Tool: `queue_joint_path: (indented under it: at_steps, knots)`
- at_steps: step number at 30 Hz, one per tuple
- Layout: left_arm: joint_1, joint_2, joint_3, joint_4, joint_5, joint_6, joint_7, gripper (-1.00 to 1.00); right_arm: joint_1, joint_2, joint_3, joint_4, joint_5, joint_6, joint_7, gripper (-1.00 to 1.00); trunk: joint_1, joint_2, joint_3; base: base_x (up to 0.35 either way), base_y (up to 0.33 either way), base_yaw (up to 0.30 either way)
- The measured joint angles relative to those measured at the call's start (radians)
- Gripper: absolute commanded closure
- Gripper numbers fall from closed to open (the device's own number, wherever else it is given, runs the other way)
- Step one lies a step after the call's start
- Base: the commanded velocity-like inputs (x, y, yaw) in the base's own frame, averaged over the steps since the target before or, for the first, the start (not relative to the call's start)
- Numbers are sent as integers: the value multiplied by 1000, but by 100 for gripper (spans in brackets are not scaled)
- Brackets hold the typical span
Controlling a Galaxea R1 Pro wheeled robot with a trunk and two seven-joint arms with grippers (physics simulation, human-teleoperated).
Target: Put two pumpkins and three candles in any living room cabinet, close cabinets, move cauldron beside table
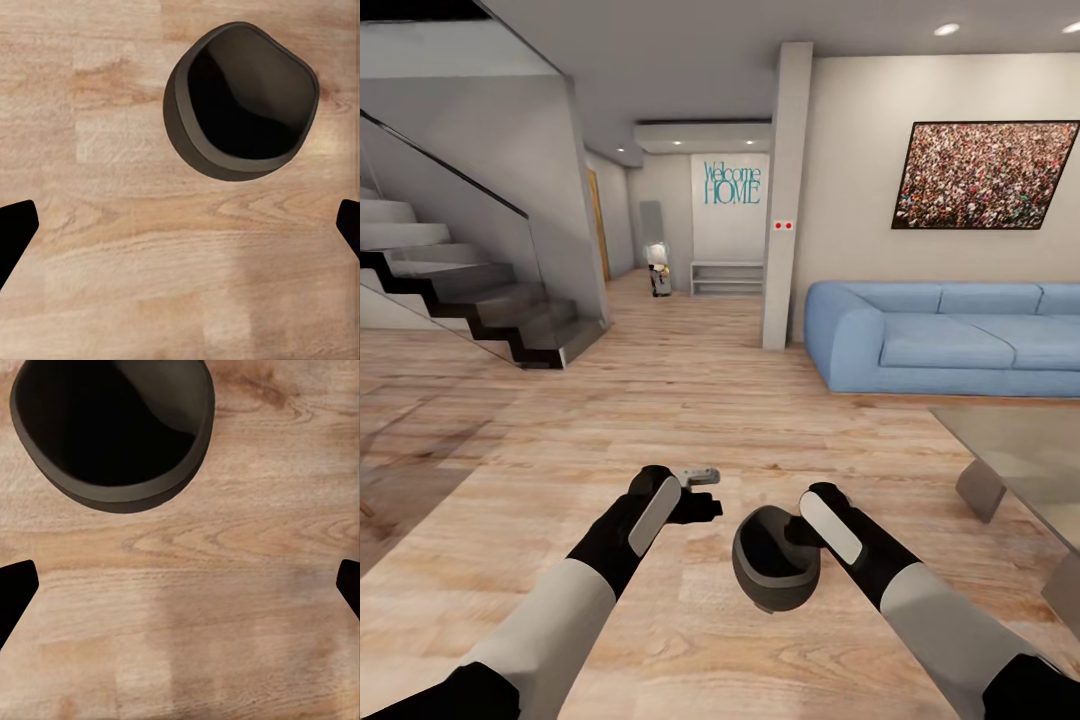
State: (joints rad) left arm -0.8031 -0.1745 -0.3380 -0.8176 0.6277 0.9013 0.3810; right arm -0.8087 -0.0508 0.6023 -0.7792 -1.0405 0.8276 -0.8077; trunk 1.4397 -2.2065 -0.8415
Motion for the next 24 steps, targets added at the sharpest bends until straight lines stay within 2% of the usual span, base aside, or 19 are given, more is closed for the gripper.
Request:
queue_joint_path:
  at_steps: [6,13,18,24]
  knots:
    - [0,0,0,1,6,0,-1,-100,0,0,0,0,1,0,0,-100,0,0,0,178,-2,0]
    - [0,0,0,1,10,0,-1,-100,0,0,-2,0,2,0,0,-100,0,0,0,72,0,0]
    - [0,0,0,1,11,0,-1,-100,0,0,-1,0,0,0,1,-100,-1,0,0,284,0,0]
    - [0,0,0,2,11,1,-1,-100,0,0,-2,0,-1,0,36,-100,-1,0,0,311,-69,0]
